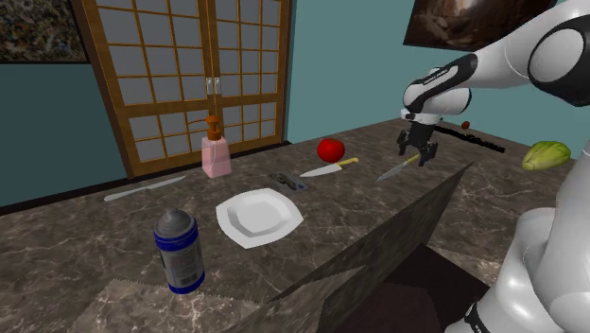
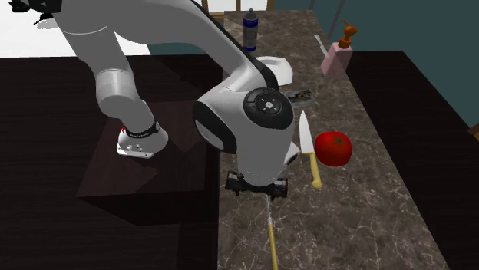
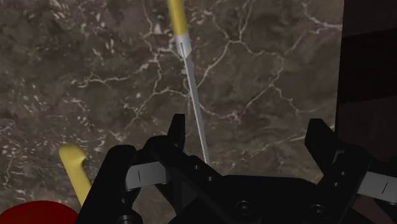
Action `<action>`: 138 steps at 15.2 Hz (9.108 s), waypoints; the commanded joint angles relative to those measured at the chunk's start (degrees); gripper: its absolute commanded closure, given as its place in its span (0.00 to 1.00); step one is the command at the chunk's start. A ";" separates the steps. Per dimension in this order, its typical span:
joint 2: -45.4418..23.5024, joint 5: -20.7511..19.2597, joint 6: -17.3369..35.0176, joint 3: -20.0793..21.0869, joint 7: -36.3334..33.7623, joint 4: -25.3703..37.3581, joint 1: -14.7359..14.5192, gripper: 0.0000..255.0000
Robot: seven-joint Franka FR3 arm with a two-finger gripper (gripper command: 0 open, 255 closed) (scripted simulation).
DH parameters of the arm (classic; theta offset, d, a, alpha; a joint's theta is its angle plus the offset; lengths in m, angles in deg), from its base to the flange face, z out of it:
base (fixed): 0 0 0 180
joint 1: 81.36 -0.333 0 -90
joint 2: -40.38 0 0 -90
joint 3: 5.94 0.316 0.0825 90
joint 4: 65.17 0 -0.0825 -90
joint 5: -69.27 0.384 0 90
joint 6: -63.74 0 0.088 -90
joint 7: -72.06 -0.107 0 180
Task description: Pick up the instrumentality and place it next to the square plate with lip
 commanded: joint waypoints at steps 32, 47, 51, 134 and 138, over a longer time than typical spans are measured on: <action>-17.43 16.30 0.76 8.33 20.40 8.79 10.90 1.00; -11.20 9.73 -8.34 4.31 16.28 13.95 7.60 1.00; -9.92 8.38 -10.97 3.64 15.42 15.86 7.05 1.00; -5.02 -4.27 3.87 54.60 -77.78 1.76 -31.13 1.00; -5.02 -4.27 3.87 54.60 -77.78 1.76 -31.13 1.00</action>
